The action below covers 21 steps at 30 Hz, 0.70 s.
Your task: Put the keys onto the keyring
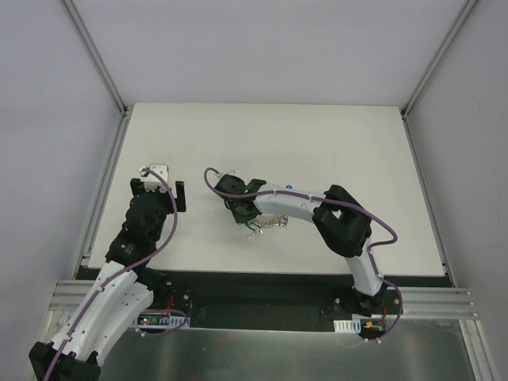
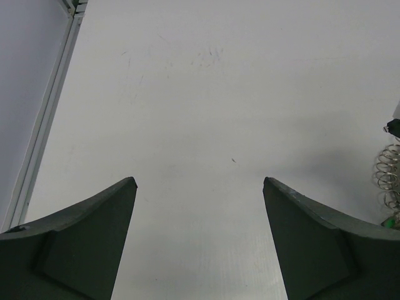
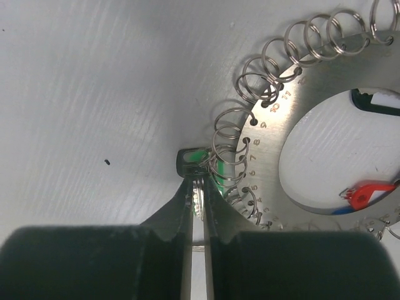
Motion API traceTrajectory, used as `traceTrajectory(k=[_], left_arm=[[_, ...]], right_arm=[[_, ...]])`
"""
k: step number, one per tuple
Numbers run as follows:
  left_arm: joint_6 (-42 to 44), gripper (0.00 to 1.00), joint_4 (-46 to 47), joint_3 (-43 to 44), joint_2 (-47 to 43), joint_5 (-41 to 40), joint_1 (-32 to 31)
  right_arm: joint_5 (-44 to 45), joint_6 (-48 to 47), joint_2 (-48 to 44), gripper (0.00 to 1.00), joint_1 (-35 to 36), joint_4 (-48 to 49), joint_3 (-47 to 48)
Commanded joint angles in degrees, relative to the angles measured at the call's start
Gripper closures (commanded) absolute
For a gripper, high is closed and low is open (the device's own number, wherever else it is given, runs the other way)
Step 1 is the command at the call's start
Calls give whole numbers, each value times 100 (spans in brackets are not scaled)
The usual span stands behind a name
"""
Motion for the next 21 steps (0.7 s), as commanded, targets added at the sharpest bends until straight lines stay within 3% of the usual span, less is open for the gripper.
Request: traceTrajectory(k=[1,8,11,13,21], left_arm=[[62,18,234,-29,-40,52,-45],[62,18,226,-29,-22,87,-45],[70,18,234,-37,-14,96,-45],[88,18,234,-29,-14,96,-45],[79,18,226,-29,-14,87,-45]], right_arm=[[-259,-135,-157,96,-5,-307,-185],[-488,-294,-474,99,-118,-510,-256],[-593,-294,-641,89,-189,-396,-256],[-541,-241,-790,75,-215,-186,-255],[-330,171,-782,76,-259,334,-229]])
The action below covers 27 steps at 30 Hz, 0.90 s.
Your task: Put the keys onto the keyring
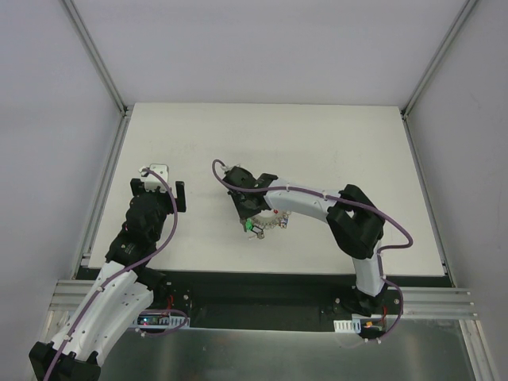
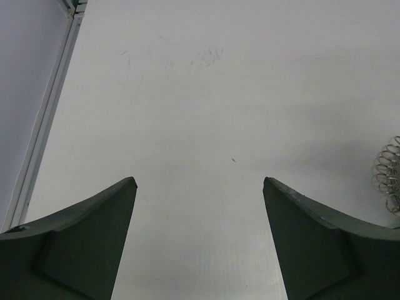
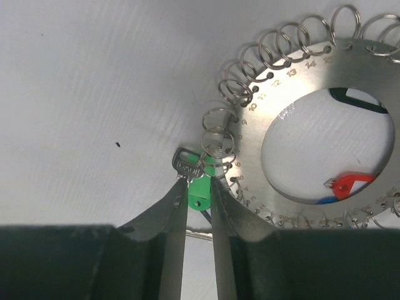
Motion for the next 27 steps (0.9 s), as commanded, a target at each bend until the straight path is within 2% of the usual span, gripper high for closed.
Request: traceTrajectory(k=[1,9,27], left_arm=[[62,18,224,-18,-16,81,-45],[53,18,232,-26,-33,98,-54],[53,18,224,-27,-25,142,-71]], right_arm=[[143,382,-224,77,-23,319,44],[204,900,-84,80,-23,477,-132],[345,936,162,85,-23,469,-141]])
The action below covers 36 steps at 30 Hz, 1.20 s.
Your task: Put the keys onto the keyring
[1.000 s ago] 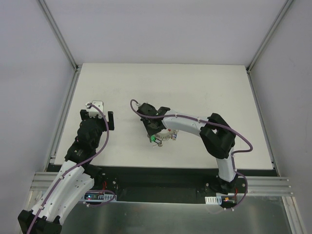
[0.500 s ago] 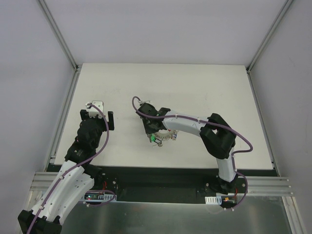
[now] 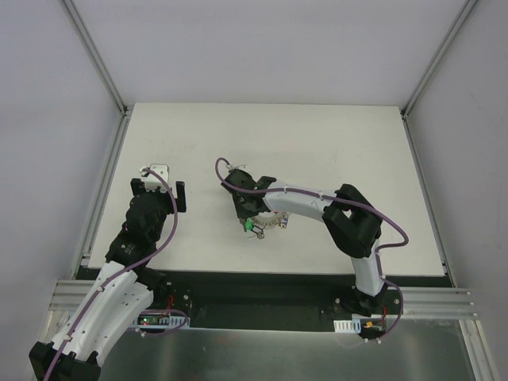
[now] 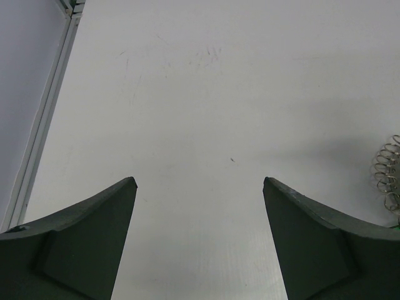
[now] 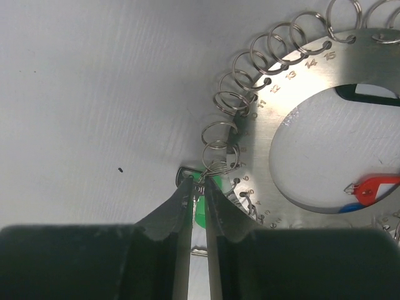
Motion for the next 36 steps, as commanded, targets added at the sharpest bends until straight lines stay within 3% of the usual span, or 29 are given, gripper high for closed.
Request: traceTrajectory(k=[1,13,25,36], left_arm=[[55,18,224,-27,-25,101,-69],[55,18,224,-27,-33,118,-69],[55,17,224,-27,-51,109,-78],[46,18,232,-27,-60,92,-113]], right_arm=[[168,116,116,85,-23,38,21],[308,99,152,84,-32,-14,65],[774,-156,-402,71,47,-366,241],[730,177,-77,78,152,-94,373]])
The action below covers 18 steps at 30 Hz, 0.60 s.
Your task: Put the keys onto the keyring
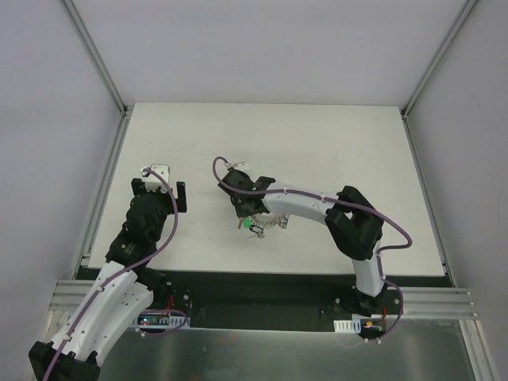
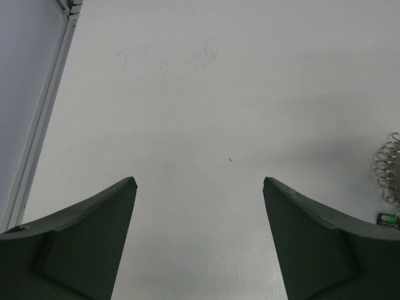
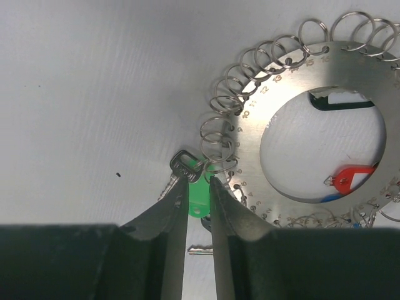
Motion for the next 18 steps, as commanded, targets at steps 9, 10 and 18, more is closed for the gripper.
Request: traceTrajectory(k=[9,10,18], left_arm=[[55,18,226,-33,-84,76,-93],[55,18,226,-33,-93,76,-93],[55,18,234,-33,-119,76,-93]], right_arm=[[97,369,180,80,34,169,329],[88,377,206,80,34,152,338],[35,553,268,82,17,55,233]])
